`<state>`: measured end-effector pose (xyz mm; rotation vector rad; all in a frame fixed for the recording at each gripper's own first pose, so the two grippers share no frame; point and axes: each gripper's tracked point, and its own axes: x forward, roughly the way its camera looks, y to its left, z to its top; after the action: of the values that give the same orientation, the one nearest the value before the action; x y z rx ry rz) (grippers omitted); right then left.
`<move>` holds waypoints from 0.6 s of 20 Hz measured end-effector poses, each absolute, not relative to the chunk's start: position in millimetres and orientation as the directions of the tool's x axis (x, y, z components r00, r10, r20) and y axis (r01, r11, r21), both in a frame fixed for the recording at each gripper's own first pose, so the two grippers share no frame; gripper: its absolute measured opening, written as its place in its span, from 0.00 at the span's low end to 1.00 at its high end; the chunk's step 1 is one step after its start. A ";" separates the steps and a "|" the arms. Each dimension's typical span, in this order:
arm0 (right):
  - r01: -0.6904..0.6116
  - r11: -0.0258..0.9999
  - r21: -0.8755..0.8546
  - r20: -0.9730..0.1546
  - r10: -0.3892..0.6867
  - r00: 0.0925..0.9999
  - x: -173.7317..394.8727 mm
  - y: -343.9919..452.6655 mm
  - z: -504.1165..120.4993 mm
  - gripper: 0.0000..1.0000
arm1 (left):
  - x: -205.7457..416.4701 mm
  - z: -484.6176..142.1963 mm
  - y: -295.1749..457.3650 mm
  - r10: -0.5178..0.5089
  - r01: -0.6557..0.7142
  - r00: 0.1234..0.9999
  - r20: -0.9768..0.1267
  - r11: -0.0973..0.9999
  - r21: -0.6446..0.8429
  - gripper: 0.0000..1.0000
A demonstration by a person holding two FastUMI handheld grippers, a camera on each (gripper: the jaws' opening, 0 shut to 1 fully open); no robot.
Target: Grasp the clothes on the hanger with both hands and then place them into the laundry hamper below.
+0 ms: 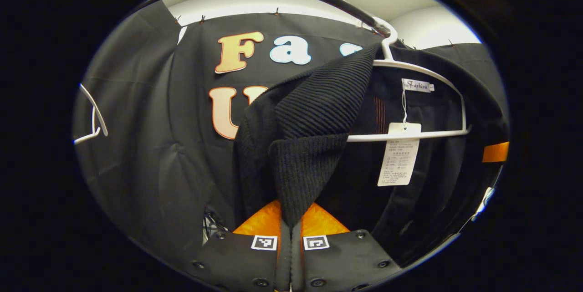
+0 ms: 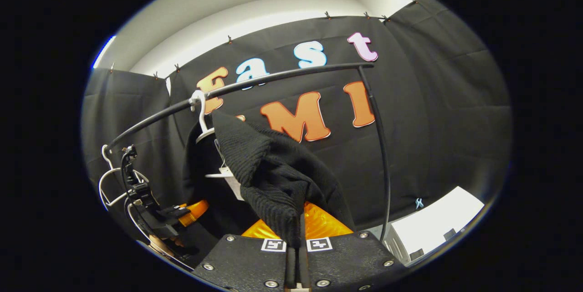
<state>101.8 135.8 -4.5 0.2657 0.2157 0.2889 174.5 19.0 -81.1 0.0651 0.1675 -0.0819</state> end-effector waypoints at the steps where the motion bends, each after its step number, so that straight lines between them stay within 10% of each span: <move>1: -0.242 0.927 0.286 -0.162 0.296 0.941 103.5 129.9 0.0 0.02 | 174.0 -75.6 26.3 -0.066 0.075 0.984 -0.165 0.996 0.052 0.05; 12: -0.168 0.946 0.279 -0.077 0.196 0.978 139.6 68.6 56.5 0.07 | 175.4 -7.9 79.8 0.016 -0.013 0.997 -0.078 0.999 0.036 0.06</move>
<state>139.6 68.6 56.5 0.2749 0.1048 0.1857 175.4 79.8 -7.9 0.0355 0.0783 0.0148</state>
